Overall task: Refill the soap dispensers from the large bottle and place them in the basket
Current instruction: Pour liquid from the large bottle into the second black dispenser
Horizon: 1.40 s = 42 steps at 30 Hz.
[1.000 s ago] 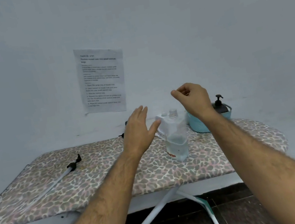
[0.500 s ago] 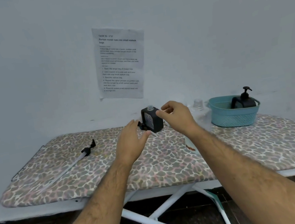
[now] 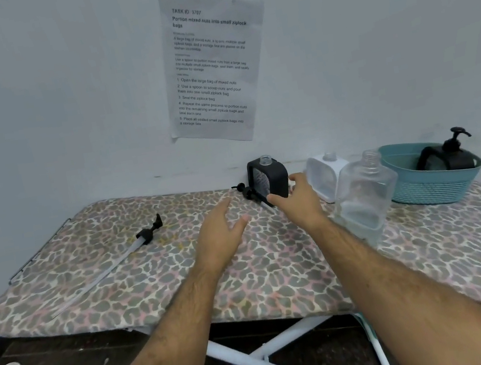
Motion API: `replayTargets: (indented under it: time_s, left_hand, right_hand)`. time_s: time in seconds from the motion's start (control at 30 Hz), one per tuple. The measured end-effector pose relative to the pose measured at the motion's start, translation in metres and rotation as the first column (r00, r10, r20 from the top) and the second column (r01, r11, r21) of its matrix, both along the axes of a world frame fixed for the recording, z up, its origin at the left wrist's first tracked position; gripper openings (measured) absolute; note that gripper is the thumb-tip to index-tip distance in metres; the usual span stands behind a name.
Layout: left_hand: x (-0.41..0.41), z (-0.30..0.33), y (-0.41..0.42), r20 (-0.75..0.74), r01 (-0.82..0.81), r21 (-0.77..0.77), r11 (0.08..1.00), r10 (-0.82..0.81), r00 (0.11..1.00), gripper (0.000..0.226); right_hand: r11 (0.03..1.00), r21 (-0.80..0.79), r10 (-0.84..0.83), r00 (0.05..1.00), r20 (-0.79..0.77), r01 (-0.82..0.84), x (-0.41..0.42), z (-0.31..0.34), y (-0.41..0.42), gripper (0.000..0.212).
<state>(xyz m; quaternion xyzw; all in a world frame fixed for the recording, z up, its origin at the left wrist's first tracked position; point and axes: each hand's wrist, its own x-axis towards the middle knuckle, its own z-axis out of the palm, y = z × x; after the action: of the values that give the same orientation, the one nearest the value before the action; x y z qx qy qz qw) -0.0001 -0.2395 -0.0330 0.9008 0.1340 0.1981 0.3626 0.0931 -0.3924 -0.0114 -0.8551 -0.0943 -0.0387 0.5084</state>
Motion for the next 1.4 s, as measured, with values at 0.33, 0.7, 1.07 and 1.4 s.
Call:
replayTargets:
  time_s: [0.33, 0.7, 1.07, 1.4]
  left_hand:
    - [0.017, -0.018, 0.018, 0.002, -0.006, -0.095, 0.995, 0.006, 1.0, 0.067]
    - [0.02, -0.026, 0.032, 0.031, -0.019, -0.113, 0.993, 0.023, 0.999, 0.063]
    - [0.009, -0.017, 0.022, 0.045, -0.007, -0.149, 0.989, 0.014, 0.999, 0.064]
    - [-0.021, 0.008, 0.016, 0.142, 0.085, -0.345, 0.935, -0.037, 0.989, 0.072]
  right_hand:
    - [0.998, 0.045, -0.046, 0.998, -0.041, 0.047, 0.041, -0.019, 0.021, 0.077]
    - [0.998, 0.023, -0.064, 0.998, -0.03, 0.065, 0.065, -0.031, 0.027, 0.05]
    - [0.984, 0.177, -0.037, 0.997, 0.065, 0.025, 0.036, -0.002, 0.007, 0.051]
    - [0.955, 0.218, 0.204, 0.979, 0.014, -0.203, -0.023, 0.013, -0.013, 0.048]
